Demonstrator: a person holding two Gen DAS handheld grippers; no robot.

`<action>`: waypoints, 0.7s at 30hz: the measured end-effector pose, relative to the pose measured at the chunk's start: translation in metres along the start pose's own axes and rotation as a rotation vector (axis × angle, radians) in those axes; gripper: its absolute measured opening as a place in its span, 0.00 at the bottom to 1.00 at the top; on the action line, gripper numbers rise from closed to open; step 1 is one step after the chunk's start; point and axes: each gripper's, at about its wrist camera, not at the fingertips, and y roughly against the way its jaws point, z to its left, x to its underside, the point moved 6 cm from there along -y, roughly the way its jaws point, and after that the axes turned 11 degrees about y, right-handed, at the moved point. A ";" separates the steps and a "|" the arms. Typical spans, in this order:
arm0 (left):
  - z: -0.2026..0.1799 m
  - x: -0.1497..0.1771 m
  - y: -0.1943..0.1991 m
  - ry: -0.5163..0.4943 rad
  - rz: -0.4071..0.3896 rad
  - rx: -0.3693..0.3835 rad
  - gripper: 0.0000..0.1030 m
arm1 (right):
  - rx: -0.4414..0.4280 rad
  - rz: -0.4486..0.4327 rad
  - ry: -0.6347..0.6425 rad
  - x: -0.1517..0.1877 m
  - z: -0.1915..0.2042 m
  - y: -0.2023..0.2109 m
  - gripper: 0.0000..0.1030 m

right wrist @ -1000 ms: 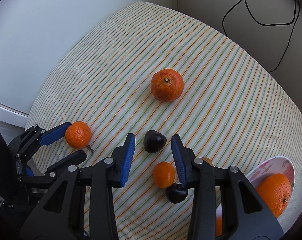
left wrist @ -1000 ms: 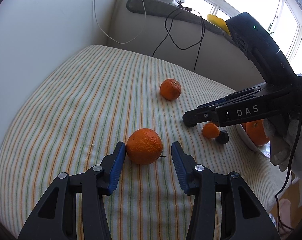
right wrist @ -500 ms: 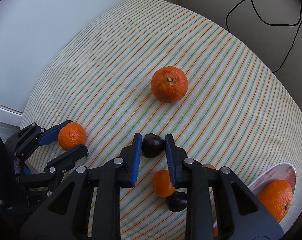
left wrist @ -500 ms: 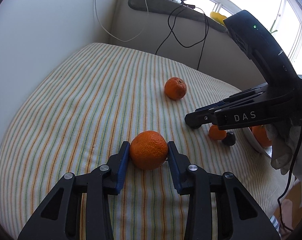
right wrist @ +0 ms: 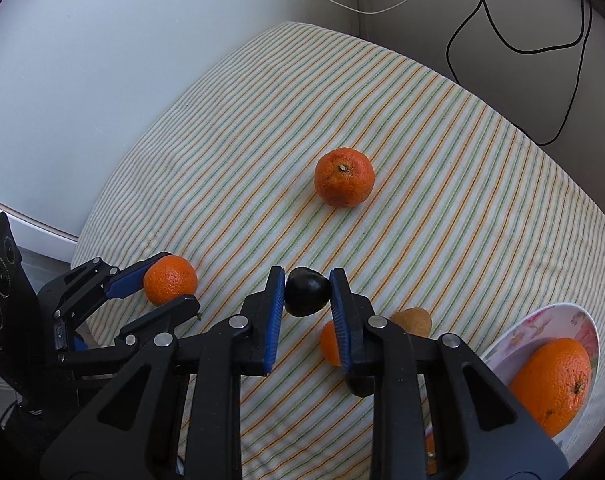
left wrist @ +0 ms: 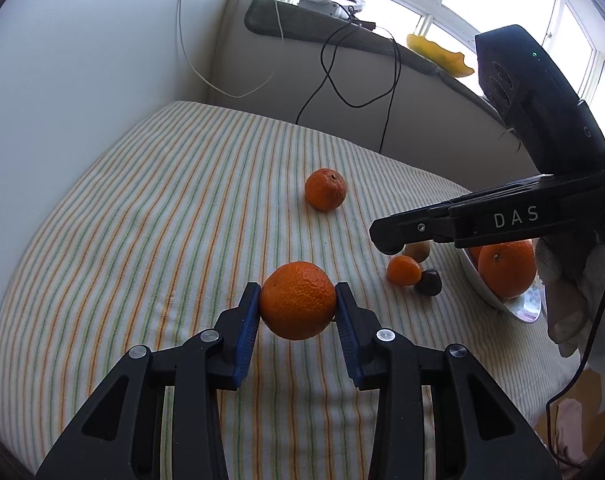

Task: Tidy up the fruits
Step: 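Close the left tool on the tangerine while the right tool grasps the dark plum, then carry the tangerine and dark plum over the plate with both tools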

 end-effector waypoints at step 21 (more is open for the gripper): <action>-0.086 0.008 0.023 -0.102 -0.012 0.143 0.34 | -0.071 -0.234 -0.082 0.045 -0.024 0.099 0.23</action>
